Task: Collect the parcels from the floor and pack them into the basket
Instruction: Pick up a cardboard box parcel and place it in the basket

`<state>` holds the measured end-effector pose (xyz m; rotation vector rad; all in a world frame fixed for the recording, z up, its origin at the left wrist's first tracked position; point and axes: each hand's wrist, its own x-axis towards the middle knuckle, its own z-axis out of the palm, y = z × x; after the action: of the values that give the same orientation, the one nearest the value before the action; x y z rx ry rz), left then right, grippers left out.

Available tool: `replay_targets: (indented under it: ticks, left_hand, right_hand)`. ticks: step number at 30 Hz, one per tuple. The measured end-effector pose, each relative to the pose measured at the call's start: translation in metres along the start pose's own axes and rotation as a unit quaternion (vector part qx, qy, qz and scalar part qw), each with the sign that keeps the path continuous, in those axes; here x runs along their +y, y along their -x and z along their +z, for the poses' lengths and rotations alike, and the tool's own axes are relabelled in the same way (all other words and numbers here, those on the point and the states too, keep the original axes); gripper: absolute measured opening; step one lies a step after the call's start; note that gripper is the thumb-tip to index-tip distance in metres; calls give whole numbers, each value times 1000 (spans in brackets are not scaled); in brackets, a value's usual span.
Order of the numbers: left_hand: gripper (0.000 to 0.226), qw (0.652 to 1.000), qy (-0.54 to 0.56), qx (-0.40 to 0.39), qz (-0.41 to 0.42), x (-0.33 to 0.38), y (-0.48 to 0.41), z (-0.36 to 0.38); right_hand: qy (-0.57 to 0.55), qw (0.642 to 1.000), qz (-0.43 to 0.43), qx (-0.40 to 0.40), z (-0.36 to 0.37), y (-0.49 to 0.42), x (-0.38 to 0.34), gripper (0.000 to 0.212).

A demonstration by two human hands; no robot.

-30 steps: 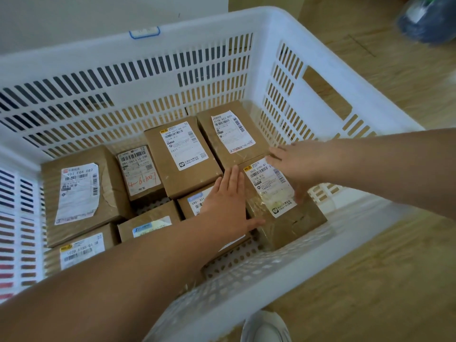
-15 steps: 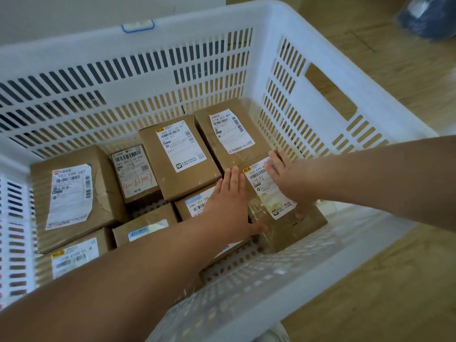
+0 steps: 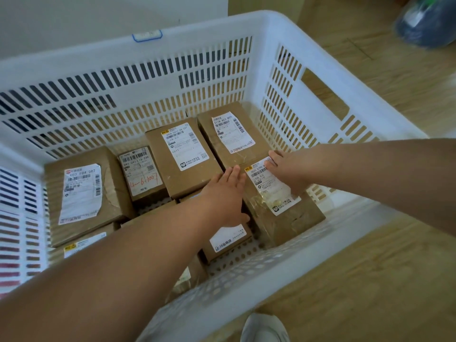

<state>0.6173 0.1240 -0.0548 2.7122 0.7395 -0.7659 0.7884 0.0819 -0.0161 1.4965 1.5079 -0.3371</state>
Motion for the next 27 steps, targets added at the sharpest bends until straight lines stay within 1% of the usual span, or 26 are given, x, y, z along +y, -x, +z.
replay_targets:
  ticks: [3, 4, 6, 7, 10, 15, 18, 20, 23, 27]
  left_hand:
    - [86, 1000, 9, 3, 10, -7, 11, -10]
    - [83, 1000, 17, 7, 10, -10, 16, -12]
    - [78, 1000, 26, 17, 6, -15, 28, -18]
    - [77, 999, 26, 25, 1, -18, 35, -20]
    - [75, 998, 31, 56, -27, -29, 55, -25]
    - [72, 991, 31, 71, -110, -50, 95, -39]
    - [69, 978, 61, 132, -150, -66, 134, -41]
    - [66, 968, 61, 177, -166, -74, 159, -44]
    - [64, 955, 53, 216, -197, -84, 200, -53]
    - [60, 919, 72, 289, -258, -102, 271, -56]
  right_hand:
    - [-34, 999, -25, 18, -12, -3, 12, 67]
    - [-39, 999, -32, 13, -18, -1, 15, 59]
    - [-61, 998, -29, -12, -31, 6, 17, 55]
    - [-78, 997, -26, -12, -37, 9, 17, 54]
    - [-109, 993, -24, 40, -61, 16, 9, 44]
    - [-119, 985, -40, 115, -114, 40, -14, 42]
    - [-120, 979, -47, 158, -148, 69, -29, 42]
    - [-116, 974, -51, 187, -170, 93, -37, 41]
    - [-121, 964, -50, 229, -195, 130, -49, 43]
    - [-129, 947, -56, 289, -228, 173, -79, 47]
